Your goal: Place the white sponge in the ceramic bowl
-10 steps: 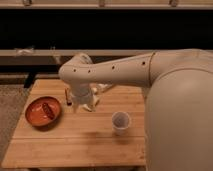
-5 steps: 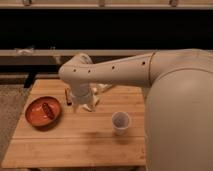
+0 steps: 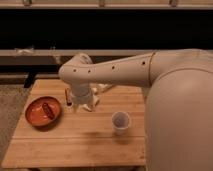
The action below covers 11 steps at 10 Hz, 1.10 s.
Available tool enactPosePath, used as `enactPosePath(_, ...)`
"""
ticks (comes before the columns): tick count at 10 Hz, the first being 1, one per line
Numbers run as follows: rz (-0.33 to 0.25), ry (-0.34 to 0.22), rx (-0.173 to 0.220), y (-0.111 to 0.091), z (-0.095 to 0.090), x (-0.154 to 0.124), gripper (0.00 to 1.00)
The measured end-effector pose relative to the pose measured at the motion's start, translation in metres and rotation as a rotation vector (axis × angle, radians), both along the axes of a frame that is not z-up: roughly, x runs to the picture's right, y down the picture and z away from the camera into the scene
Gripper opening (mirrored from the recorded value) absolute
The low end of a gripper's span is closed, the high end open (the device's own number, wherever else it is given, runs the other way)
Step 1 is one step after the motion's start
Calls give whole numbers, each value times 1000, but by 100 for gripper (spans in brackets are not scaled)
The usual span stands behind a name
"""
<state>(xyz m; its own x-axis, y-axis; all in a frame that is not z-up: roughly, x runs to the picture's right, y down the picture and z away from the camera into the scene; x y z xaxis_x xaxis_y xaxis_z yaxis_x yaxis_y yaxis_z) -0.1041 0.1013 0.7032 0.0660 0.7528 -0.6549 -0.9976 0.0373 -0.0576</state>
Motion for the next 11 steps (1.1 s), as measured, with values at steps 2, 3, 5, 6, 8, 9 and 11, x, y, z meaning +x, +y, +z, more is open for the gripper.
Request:
enactPosePath(2, 0, 0, 0, 0, 0, 0, 65)
enactPosePath(3, 0, 0, 0, 0, 0, 0, 65)
enactPosePath(5, 0, 0, 0, 0, 0, 0, 65)
enactPosePath(6, 0, 0, 0, 0, 0, 0, 65)
enactPosePath(8, 4, 11, 4, -2, 6, -1, 65)
enactPosePath(9, 8, 21, 10, -5, 17, -2, 65)
enactPosePath(11, 29, 39, 21, -21, 54, -3, 65)
